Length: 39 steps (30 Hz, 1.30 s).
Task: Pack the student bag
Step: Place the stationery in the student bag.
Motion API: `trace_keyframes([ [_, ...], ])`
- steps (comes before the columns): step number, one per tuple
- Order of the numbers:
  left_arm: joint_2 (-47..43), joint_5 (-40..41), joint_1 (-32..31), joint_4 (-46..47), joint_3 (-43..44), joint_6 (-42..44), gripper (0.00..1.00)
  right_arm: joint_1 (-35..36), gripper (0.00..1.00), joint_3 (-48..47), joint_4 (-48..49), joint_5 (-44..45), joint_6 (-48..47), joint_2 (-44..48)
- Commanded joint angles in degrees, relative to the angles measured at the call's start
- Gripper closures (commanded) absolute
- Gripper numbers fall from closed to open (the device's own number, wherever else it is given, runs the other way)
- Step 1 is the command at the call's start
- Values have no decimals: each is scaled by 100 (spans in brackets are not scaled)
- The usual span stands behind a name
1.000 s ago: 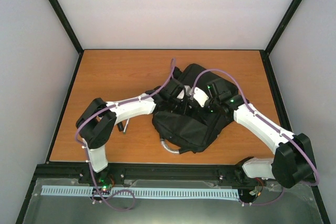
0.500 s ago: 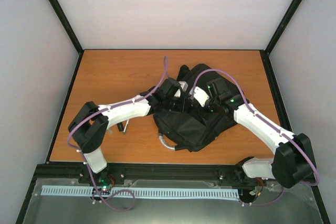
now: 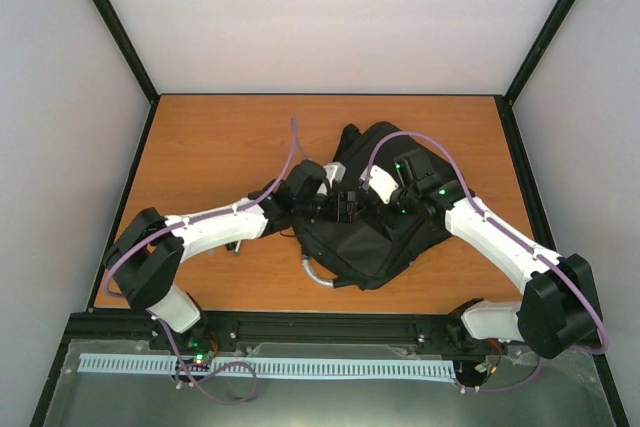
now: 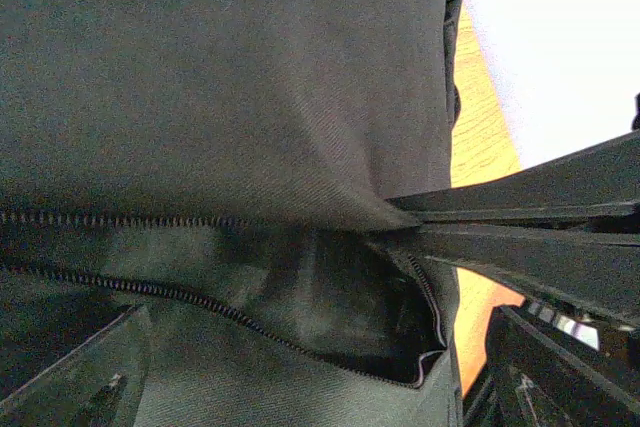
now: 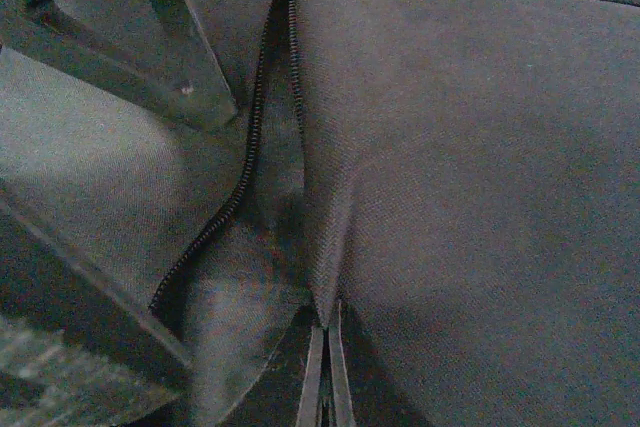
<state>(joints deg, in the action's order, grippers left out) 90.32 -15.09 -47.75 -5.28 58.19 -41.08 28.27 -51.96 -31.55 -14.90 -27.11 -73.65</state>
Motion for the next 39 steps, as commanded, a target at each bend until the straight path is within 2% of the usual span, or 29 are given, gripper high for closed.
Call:
trace_keyframes([
  [1, -45, -295, -20, 1820, -486, -697, 3, 51, 97, -50, 19, -374, 48, 144],
  [9, 510, -367, 103, 3654, -821, -1455, 1, 56, 97, -51, 0, -506, 9, 134],
  [12, 783, -478, 134, 3935, -618, -1660, 2, 55, 97, -48, -2, -505, 11, 131],
  [19, 1262, -717, 134, 5139, -406, -2205, 11, 49, 97, -35, 19, -398, 30, 153],
  [21, 1245, -678, 134, 5230, -416, -2186, 14, 31, 97, -25, 40, -313, 51, 158],
  [24, 1104, -532, 134, 4753, -383, -2036, 15, -11, 97, -33, 72, -152, 89, 158],
  [30, 460, -343, 1, 2538, -119, -1119, 14, -173, 97, -229, 58, 190, 144, 317],
  [34, -456, -58, -118, 1250, -133, -308, 14, -282, 97, -665, -104, 243, 171, 427],
  [39, -2056, 1184, -206, 145, -718, 260, 11, -587, 97, -1191, -322, -19, 103, 628],
])
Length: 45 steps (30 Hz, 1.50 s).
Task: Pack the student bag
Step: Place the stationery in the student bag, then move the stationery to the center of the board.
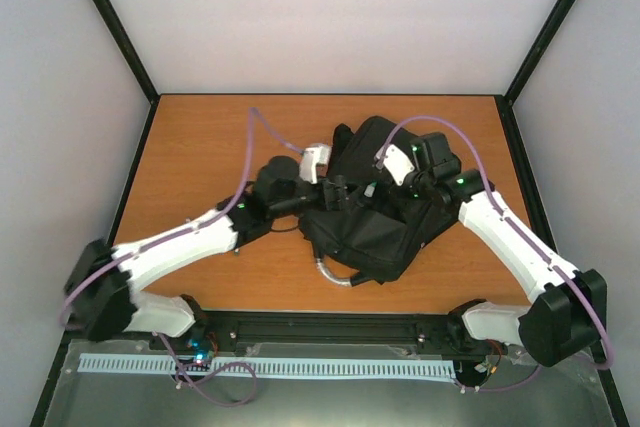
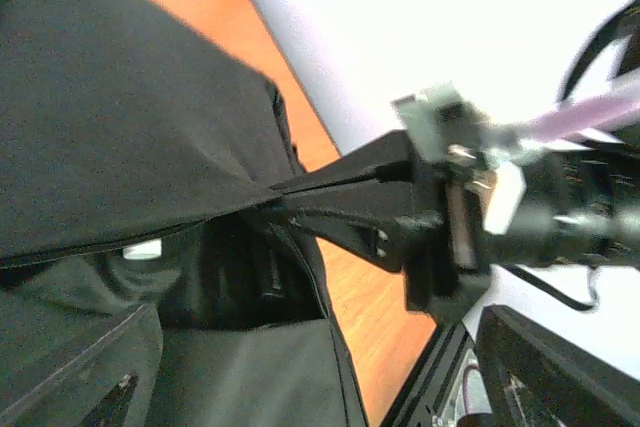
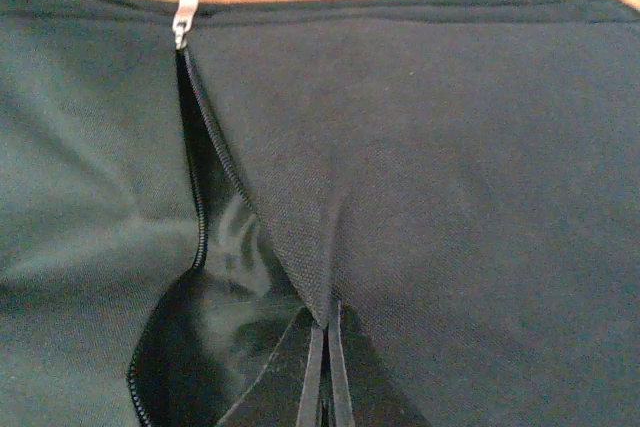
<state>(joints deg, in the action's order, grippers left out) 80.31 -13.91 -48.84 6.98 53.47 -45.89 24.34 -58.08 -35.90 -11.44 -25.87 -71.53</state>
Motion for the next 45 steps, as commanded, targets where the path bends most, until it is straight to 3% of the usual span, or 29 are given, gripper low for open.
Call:
trace_keyframes([
  [1, -1345, 1344, -95, -1305, -353, 763, 10, -235, 97, -588, 154, -406, -8, 472],
  [6, -1981, 2339, -88, -2557, -687, 302, 8, -281, 97, -252, 333, -698, 105, 257],
  [11, -1849, 1743, -90, -2838, -1051, -374, 16, -280, 97, 161, 487, -916, 125, 19],
  [16, -1631, 1621, -90, -2522, -1500, -809, 23, -280, 97, 357, 531, -977, 34, -54],
  [20, -1418, 1576, -88, -2256, -1580, -725, 27, -280, 97, 373, 435, -1044, -61, -308],
  [23, -1341, 1863, -91, -2671, -1305, -507, 26, -281, 97, 369, 378, -1125, -86, -465],
  [30, -1460, 3241, 3, -4249, -696, -380, 11, -282, 95, 357, 327, -1244, -105, -542],
  [35, -1509, 3536, 526, -4859, -710, -377, 5, -280, 94, 359, 312, -1287, -118, -485],
  [39, -1463, 3365, 1072, -4913, -847, -194, 7, -282, 94, 360, 303, -1312, -121, -428],
  [45, -1051, 3278, 1463, -4861, -859, 89, 22, -280, 93, 374, 291, -1332, -137, -371],
])
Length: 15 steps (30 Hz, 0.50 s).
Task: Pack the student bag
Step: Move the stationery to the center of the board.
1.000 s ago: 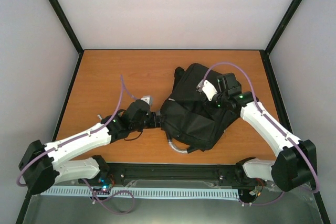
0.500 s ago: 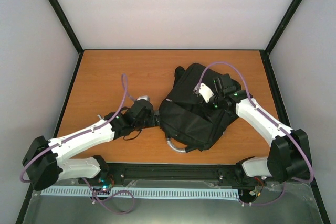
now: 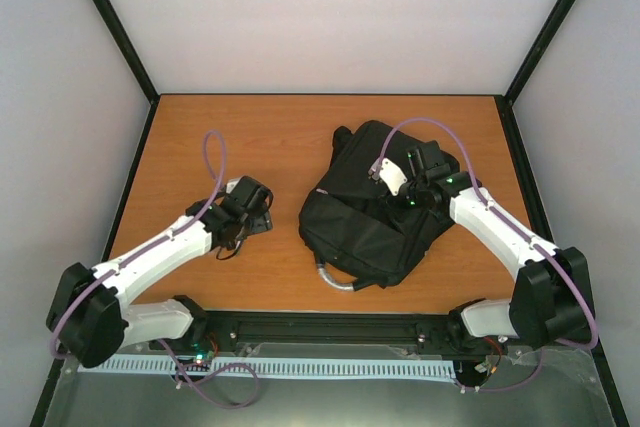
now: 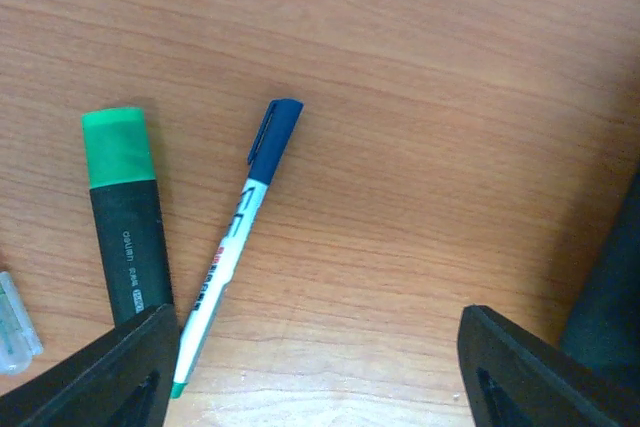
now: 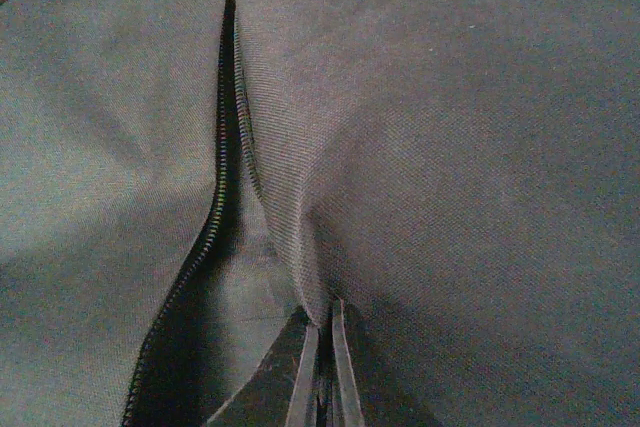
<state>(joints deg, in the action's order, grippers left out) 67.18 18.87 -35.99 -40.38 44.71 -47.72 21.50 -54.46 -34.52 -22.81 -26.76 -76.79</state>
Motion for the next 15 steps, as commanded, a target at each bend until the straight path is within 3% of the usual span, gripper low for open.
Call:
trace_keyframes([
  [1, 346, -60, 243, -113, 46, 292, 24, 0, 93, 9, 156, -198, -44, 161],
  [9, 1137, -438, 410, -132, 305, 555, 26, 4, 93, 10, 148, -208, -47, 200],
  [15, 1572, -535, 504, 24, 386, 650, 18, -1, 93, 14, 134, -206, -66, 191],
])
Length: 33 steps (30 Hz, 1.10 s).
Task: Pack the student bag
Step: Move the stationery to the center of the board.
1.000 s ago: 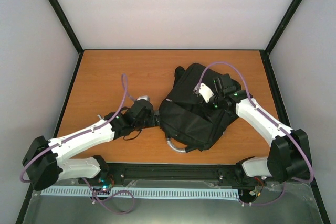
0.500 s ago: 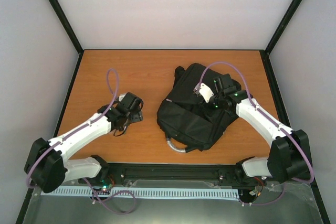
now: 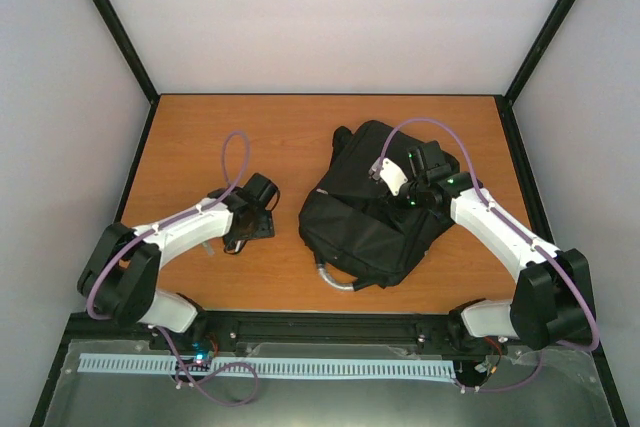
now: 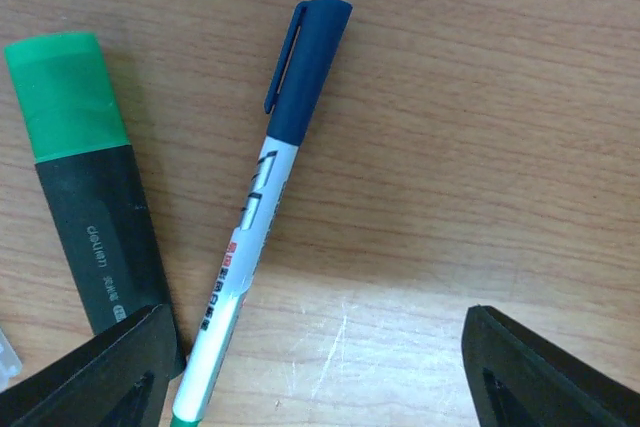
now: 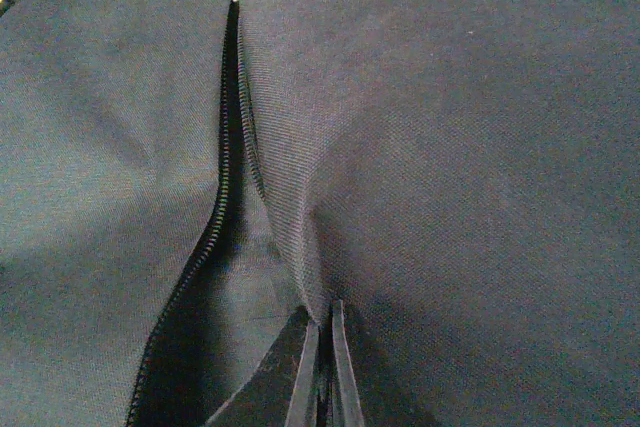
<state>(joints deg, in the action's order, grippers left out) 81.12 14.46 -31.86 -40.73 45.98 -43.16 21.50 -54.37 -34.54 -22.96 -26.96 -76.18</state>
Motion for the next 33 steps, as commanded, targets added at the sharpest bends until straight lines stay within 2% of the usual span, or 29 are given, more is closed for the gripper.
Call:
trace_keyframes([
  [1, 230, -82, 98, 96, 265, 206, 17, 1, 93, 10, 136, -191, -51, 130],
  [15, 706, -282, 241, 377, 287, 539, 19, 4, 93, 14, 132, -165, -59, 99],
  [28, 721, -680, 241, 510, 78, 586, 36, 4, 93, 14, 121, -153, -74, 46],
  [33, 616, -272, 241, 201, 26, 321, 46, 4, 93, 15, 114, -165, -81, 25],
])
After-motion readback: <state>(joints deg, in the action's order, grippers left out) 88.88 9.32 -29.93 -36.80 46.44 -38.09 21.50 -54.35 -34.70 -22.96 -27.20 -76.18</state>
